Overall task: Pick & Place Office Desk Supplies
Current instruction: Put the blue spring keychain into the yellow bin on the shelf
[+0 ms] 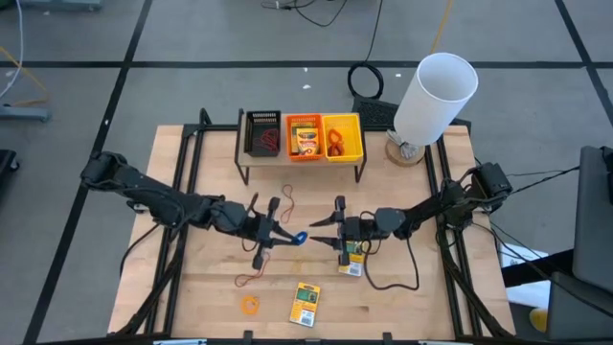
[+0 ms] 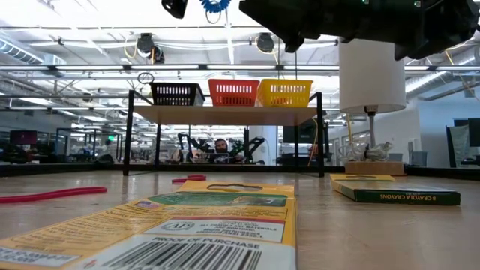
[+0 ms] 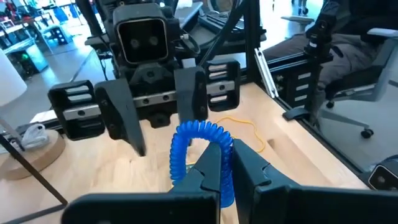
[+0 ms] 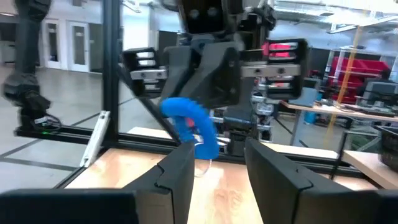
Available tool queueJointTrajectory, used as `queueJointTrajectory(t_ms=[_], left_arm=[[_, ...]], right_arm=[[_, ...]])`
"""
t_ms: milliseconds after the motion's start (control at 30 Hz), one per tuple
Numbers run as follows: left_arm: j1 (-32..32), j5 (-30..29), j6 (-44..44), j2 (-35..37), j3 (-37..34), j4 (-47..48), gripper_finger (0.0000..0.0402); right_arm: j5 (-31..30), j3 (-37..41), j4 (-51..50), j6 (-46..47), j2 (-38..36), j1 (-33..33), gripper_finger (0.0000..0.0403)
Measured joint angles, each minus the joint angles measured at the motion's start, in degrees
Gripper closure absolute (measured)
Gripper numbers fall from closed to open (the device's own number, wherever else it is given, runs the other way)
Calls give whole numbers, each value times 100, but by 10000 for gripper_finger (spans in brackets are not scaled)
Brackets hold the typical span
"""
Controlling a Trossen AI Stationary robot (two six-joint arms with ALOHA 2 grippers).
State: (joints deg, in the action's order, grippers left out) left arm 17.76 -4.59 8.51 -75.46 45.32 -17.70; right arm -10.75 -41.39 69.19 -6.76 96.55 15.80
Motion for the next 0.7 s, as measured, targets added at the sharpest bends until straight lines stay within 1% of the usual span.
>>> queueJointTrajectory(t_ms=[100, 333, 433, 600, 700], left_arm=[[-95, -2, 15, 0, 0, -18, 401], [-299, 31, 12, 0, 0, -58, 401], [-366, 186, -4, -17, 0, -83, 401], [-376, 436, -74, -243, -2, -448, 401], [-375, 475, -74, -432, -2, -626, 401]], right_arm=[[205, -2, 22, 27, 0, -59, 271], [204, -9, 52, 28, 0, -79, 271], [204, -9, 85, 47, 0, -79, 271], [201, -9, 91, 157, 0, -81, 271], [198, -9, 92, 163, 0, -81, 271]])
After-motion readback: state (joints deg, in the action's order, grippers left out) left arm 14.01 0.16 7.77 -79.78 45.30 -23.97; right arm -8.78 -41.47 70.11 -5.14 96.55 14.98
